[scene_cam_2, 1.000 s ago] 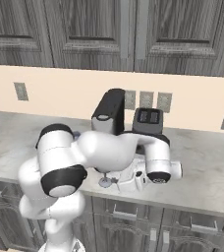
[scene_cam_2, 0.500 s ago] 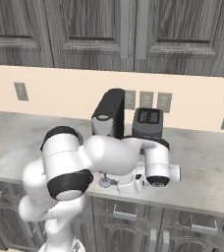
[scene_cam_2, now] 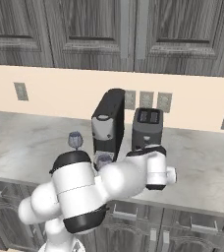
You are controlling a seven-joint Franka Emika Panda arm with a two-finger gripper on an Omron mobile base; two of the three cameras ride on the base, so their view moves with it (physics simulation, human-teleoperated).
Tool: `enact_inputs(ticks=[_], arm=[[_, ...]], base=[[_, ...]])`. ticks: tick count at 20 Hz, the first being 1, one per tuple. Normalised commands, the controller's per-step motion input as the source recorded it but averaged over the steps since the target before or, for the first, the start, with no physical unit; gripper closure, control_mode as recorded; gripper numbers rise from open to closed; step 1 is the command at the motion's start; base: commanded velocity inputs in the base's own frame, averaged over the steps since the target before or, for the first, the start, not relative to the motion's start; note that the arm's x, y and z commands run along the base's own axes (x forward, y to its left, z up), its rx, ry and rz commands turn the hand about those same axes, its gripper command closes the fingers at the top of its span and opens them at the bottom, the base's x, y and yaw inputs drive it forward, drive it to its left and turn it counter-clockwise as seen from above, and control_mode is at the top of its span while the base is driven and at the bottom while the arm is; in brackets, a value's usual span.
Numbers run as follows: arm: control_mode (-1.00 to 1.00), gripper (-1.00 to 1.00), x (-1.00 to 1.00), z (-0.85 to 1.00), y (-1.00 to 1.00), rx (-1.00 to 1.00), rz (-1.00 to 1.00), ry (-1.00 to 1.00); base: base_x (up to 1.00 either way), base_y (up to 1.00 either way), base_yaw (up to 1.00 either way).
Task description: Retrieve the wine glasses from the counter and place one next to each plate.
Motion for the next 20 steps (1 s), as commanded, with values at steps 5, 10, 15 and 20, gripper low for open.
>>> enact_inputs(ticks=[5, 10, 15, 20], arm=[[-1.00, -1.00, 0.00, 0.00, 0.04, 0.00, -0.03, 0.06], [-1.00, -1.00, 0.00, -0.01, 0.05, 0.00, -0.04, 0.11], [-1.00, -1.00, 0.04, -0.04, 0.08, -0.02, -0.09, -0.02], [-1.00, -1.00, 0.15, -0.13, 0.03, -0.02, -0.08, -0.10]], base=[[0.00, 0.00, 0.00], [0.00, 0.00, 0.00], [0.00, 0.00, 0.00], [0.00, 0.00, 0.00]])
